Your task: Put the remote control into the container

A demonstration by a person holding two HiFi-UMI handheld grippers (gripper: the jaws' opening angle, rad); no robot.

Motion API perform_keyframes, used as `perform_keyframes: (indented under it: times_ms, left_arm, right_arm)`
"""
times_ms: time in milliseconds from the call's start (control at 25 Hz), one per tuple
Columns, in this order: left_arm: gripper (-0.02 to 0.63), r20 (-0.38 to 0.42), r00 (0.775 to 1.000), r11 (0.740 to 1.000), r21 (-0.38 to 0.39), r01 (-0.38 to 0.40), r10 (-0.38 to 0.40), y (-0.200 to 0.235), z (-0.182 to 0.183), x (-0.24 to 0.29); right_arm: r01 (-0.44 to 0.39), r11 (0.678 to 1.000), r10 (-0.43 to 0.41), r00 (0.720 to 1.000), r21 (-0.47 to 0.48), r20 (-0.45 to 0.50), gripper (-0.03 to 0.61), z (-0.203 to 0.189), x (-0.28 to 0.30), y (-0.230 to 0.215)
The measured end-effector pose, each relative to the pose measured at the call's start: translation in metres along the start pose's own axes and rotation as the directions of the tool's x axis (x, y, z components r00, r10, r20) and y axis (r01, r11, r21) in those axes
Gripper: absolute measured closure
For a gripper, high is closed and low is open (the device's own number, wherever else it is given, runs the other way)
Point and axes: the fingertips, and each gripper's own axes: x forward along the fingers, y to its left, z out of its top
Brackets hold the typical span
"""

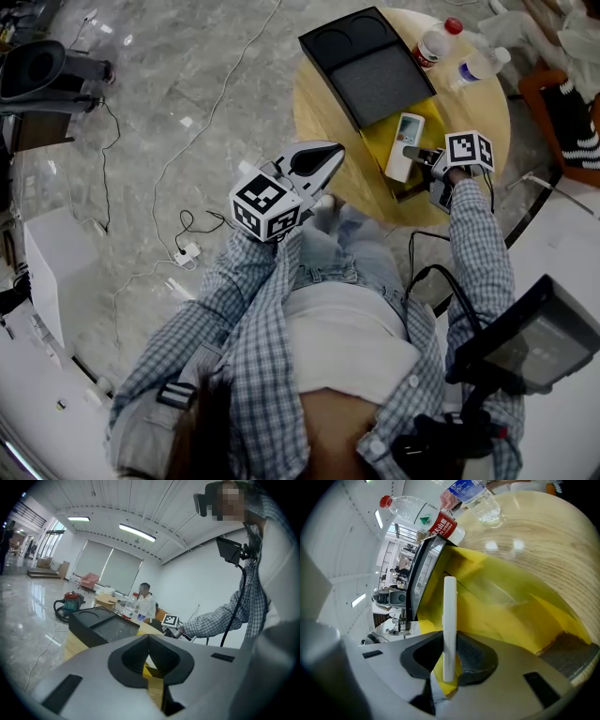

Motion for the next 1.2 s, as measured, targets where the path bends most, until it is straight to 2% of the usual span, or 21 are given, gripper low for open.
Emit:
perform_keyframes:
  times_ms: [560, 1040, 1200]
  left_arm:
    - [0.604, 0.023, 1.000, 1.000, -0.005, -0.004, 0.004, 0.003, 0.004, -0.006]
    - [0.604, 0.047, 0.999, 1.000, -0.008, 0.013, -0.013, 0.000, 0.005, -0.005]
    - [0.604, 0.052, 0.998, 1.000, -0.004, 0.019, -0.019, 0.001, 0.006, -0.006]
  right_arm:
    - [0.051, 0.998, -0.049, 0.998, 0.027, -0.049, 0.488, -0.002, 0.006, -0.003]
    - [0.159, 0.987, -0.159, 0.987, 0.009, -0.015, 0.465, 0.000, 0.007, -0.012]
    - [0.190, 0.981, -0.190, 0.982, -0.032, 0.003, 0.454, 0.001, 0.009, -0.010]
